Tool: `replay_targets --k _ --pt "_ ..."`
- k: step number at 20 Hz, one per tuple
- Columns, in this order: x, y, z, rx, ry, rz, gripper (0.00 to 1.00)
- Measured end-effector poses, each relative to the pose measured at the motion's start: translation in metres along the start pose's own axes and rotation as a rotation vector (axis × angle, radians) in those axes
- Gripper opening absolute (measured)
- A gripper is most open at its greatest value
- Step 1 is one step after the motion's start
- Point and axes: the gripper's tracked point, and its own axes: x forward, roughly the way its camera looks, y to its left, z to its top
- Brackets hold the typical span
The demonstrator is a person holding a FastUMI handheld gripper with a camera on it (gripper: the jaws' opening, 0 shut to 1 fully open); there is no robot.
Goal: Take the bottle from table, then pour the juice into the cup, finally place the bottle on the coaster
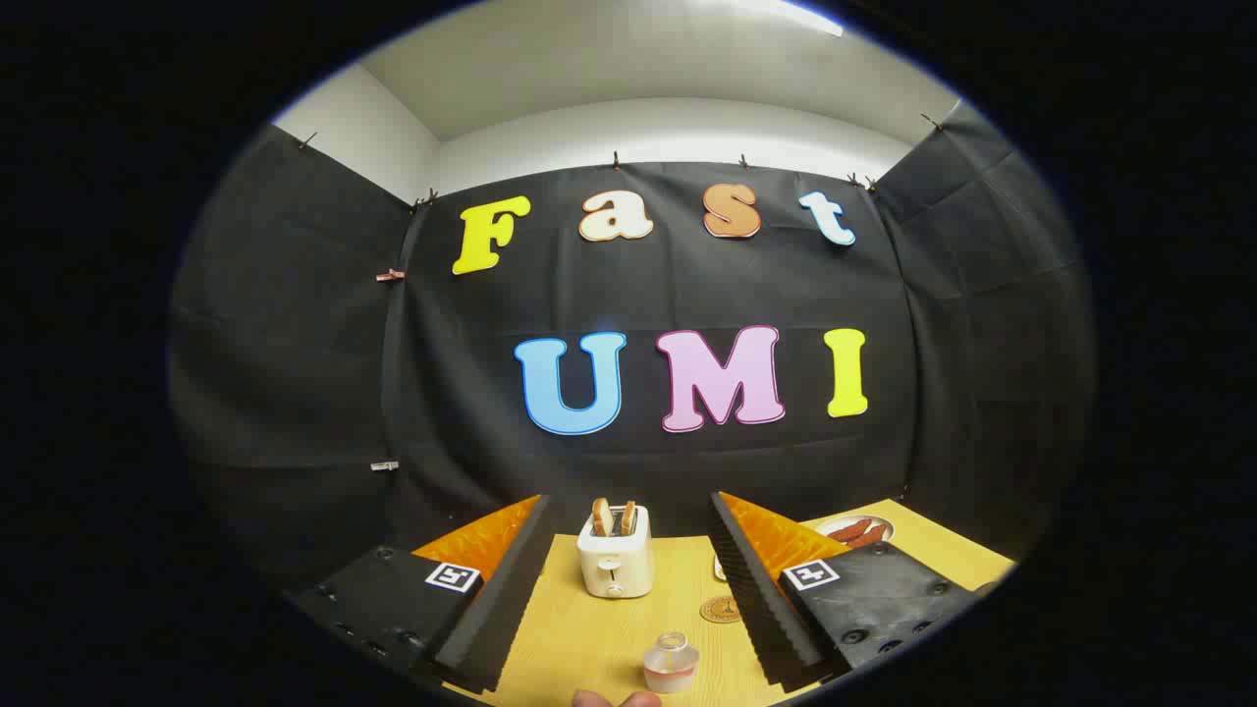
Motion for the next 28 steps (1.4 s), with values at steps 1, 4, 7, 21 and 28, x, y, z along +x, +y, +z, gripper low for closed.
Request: replay_targets --k 1,4,7,21,28 --pt "0.000 0.000 0.000 -0.005 0.001 -0.002 0.96" --pt "-0.002 0.003 -0.004 -0.014 0.007 -0.001 0.96" --pt "-0.005 0.005 -0.004 -0.013 0.005 0.000 0.96" --pt "-0.004 0.000 -0.004 -0.020 -0.029 -0.022 0.96" --pt "-0.006 -0.015 -0.040 -0.019 -0.066 -0.058 0.96"
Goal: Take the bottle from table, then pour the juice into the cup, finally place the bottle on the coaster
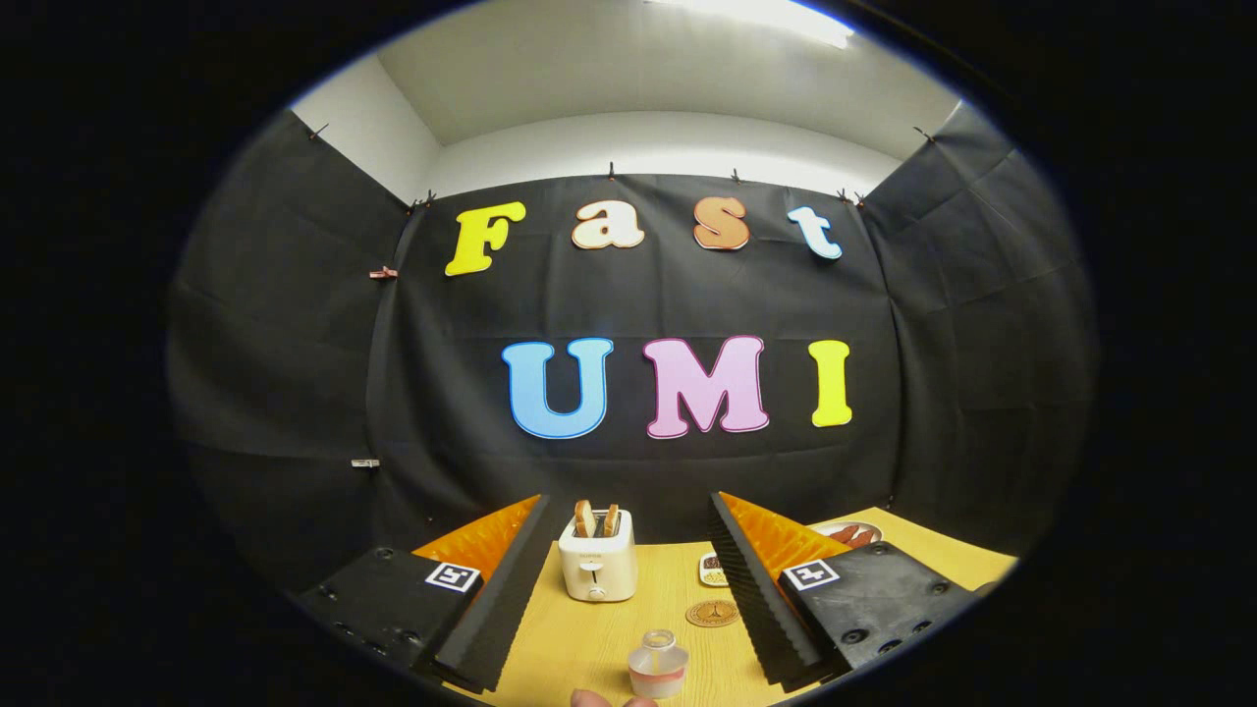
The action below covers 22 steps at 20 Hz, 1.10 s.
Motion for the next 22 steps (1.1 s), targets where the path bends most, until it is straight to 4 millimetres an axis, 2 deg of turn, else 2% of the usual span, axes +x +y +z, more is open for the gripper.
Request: replay_targets --k 3,5,8,11,17,22 --pt "-0.012 -0.019 -0.041 -0.018 0.005 -0.065 0.96" --pt "-0.022 -0.027 -0.078 -0.040 0.032 -0.095 0.96" --pt "-0.028 -0.033 -0.135 -0.040 0.111 -0.109 0.96" --pt "-0.028 -0.038 -0.177 -0.040 0.146 -0.116 0.96" --pt "-0.008 -0.034 -0.238 -0.045 0.173 -0.085 0.96" --pt "0.007 -0.033 -0.267 -0.043 0.193 -0.075 0.96"
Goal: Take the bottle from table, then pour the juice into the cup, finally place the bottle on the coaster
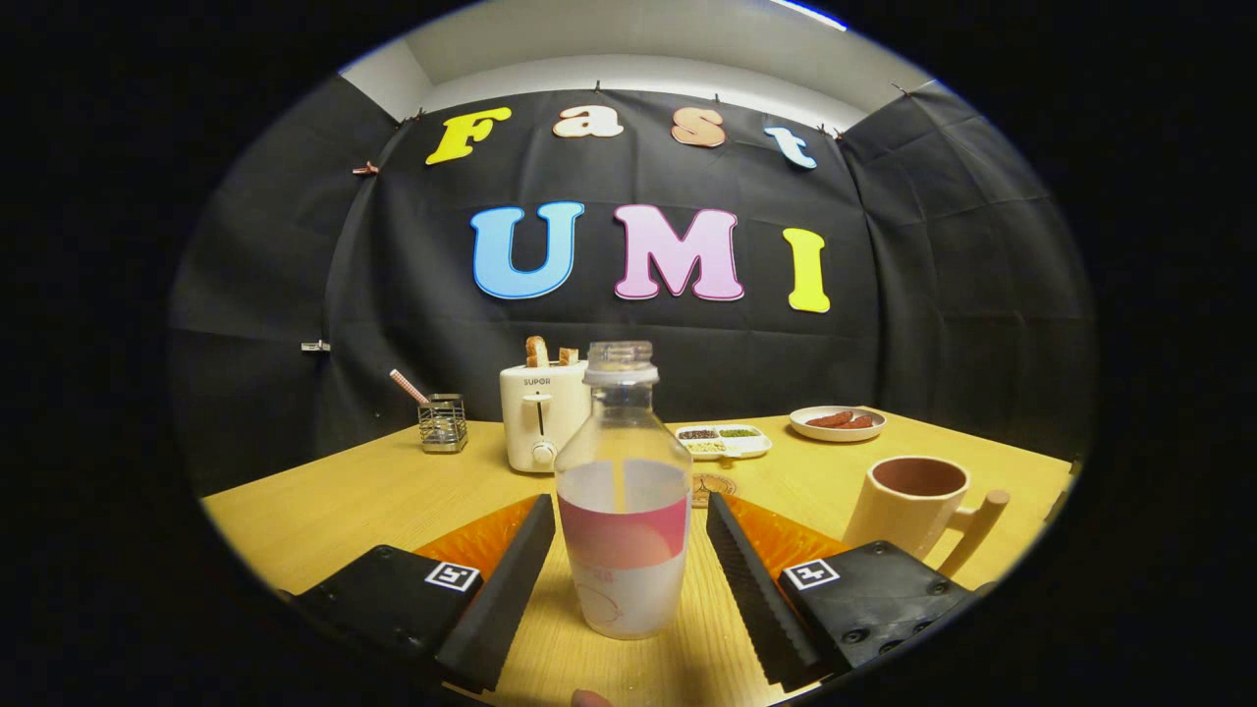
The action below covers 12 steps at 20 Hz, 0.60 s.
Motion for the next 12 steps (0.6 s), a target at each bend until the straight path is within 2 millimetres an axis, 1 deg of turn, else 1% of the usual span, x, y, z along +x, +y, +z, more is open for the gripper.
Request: replay_targets --k 1,3,5,9,12 --pt "0.002 0.001 -0.001 -0.001 0.004 -0.008 0.95" --pt "0.004 0.000 0.001 -0.021 0.004 -0.024 0.77" --pt "0.005 0.006 0.005 -0.031 0.028 -0.016 0.76" --pt "-0.005 0.019 0.058 -0.028 0.005 -0.006 0.76" --pt "-0.018 0.027 0.101 -0.034 -0.027 0.009 0.76"
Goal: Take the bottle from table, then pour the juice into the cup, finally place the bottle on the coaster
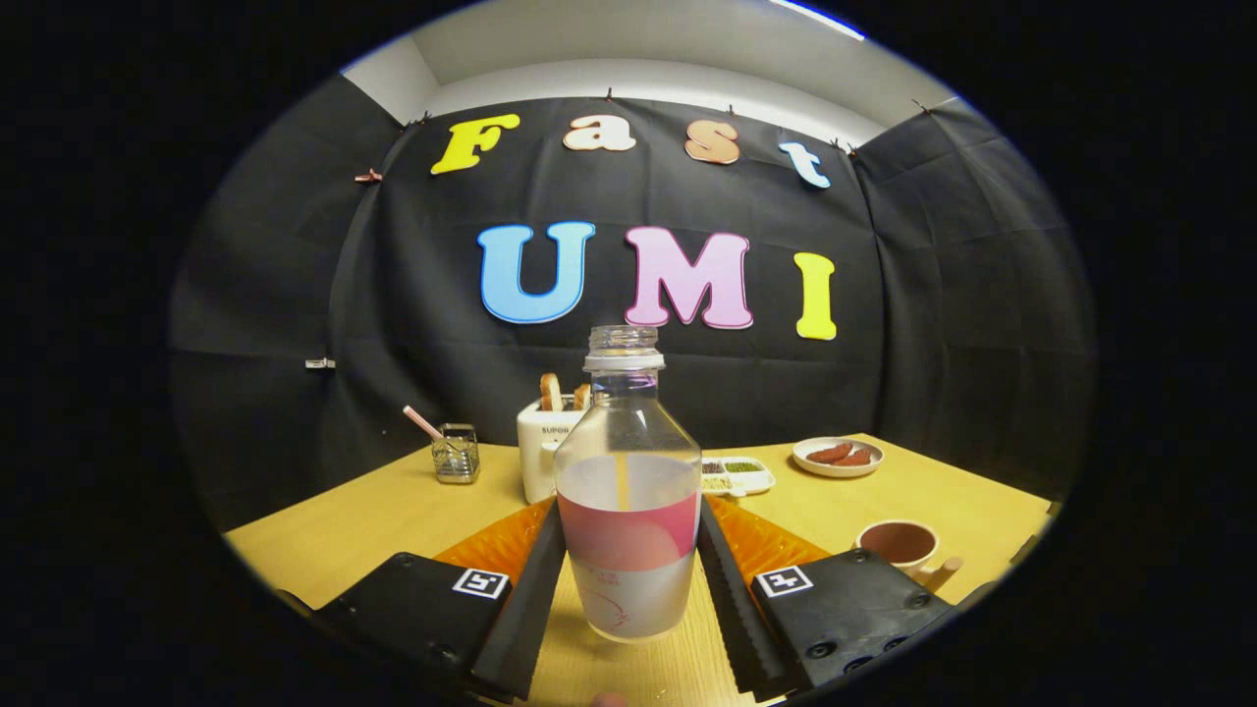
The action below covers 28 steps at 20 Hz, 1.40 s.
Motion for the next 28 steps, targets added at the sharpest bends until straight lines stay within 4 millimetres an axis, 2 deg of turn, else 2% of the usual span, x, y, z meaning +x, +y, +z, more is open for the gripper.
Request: replay_targets --k 3,5,9,11,20,28 --pt "-0.014 0.001 0.025 0.008 0.007 0.022 0.76" --pt "-0.025 -0.005 0.038 0.006 0.004 0.011 0.76" --pt "-0.038 -0.020 0.051 0.034 0.011 -0.041 0.76" --pt "-0.043 -0.020 0.057 0.038 0.008 -0.051 0.76" --pt "-0.040 -0.022 0.064 -0.006 0.025 -0.041 0.76" --pt "-0.028 -0.022 0.050 0.250 0.084 -0.027 0.76"
